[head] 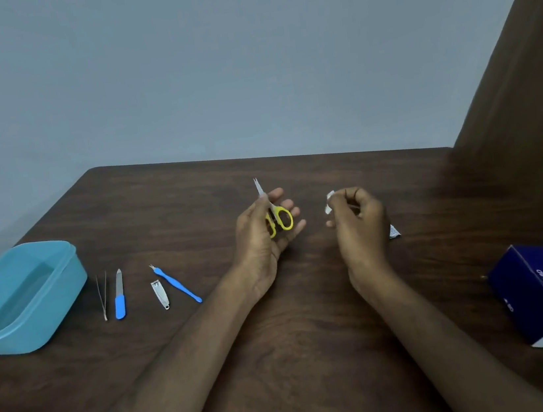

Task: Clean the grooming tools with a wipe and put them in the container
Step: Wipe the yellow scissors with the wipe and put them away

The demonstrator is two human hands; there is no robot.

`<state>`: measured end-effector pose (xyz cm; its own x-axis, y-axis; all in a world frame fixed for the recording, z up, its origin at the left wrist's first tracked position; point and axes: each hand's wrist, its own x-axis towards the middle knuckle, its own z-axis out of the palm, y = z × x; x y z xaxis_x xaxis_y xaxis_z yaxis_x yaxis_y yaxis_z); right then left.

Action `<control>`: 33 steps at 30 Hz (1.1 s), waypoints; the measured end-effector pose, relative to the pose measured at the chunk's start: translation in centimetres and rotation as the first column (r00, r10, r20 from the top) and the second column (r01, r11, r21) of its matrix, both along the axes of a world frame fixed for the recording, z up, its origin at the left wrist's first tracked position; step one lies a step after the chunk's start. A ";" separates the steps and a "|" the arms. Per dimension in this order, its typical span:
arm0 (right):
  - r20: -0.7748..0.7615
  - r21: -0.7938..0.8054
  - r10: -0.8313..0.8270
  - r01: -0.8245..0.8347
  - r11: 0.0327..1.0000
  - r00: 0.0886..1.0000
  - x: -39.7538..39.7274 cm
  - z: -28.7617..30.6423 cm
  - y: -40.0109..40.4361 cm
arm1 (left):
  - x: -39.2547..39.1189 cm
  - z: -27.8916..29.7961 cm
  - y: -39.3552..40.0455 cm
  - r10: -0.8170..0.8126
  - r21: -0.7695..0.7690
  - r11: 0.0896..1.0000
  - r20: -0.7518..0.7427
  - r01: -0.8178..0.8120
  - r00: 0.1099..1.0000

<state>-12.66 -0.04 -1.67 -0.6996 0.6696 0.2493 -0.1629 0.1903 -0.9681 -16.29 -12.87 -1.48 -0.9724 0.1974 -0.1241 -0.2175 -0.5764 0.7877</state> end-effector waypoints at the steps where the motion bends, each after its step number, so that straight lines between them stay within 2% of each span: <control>1: 0.014 0.026 -0.008 0.008 1.000 1.000 0.0 0.0 0.1 | 0.0 0.0 0.0 -0.025 0.025 0.999 0.032 0.024 0.999; 4: 0.034 0.209 0.012 -0.018 0.978 0.999 0.2 -0.1 0.3 | -0.2 0.2 -0.2 -0.085 0.105 0.991 0.063 0.078 0.994; 6: -0.024 0.330 0.041 -0.030 0.943 0.999 0.1 0.3 0.4 | -0.1 0.4 -0.4 -0.115 0.117 0.987 0.069 0.107 0.991; 10: -0.096 0.385 0.099 -0.055 0.921 0.990 -0.4 1.2 0.3 | 0.0 0.6 -0.3 -0.141 0.088 0.987 0.093 0.133 0.986; 14: -0.122 0.308 0.138 -0.094 0.947 0.983 -0.5 0.3 0.6 | -0.4 0.1 -0.3 -0.184 0.110 0.979 0.094 0.173 0.978; 17: -0.119 0.328 0.143 -0.097 0.940 0.983 -0.2 0.0 0.4 | -0.4 0.1 -0.4 -0.228 0.148 0.965 0.072 0.215 0.971; 21: -0.138 0.283 0.194 -0.149 0.947 0.971 0.2 0.1 -0.3 | -0.2 0.5 -0.4 -0.186 0.174 0.971 0.104 0.166 0.977; 25: -0.143 0.131 0.248 -0.230 0.964 0.958 0.2 -0.1 -0.4 | -0.4 0.1 -0.3 -0.111 0.088 0.991 0.065 0.105 0.992; 33: -0.071 0.120 0.196 -0.187 0.975 0.978 -0.1 -0.5 1.3 | -0.4 -0.5 0.3 -0.039 -0.052 0.998 -0.146 0.032 0.988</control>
<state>-12.80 1.21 -2.16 -0.7863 0.4896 0.3768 -0.2845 0.2544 -0.9243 -16.70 -12.61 -1.97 -0.9733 0.2294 0.0095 -0.1168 -0.5304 0.8397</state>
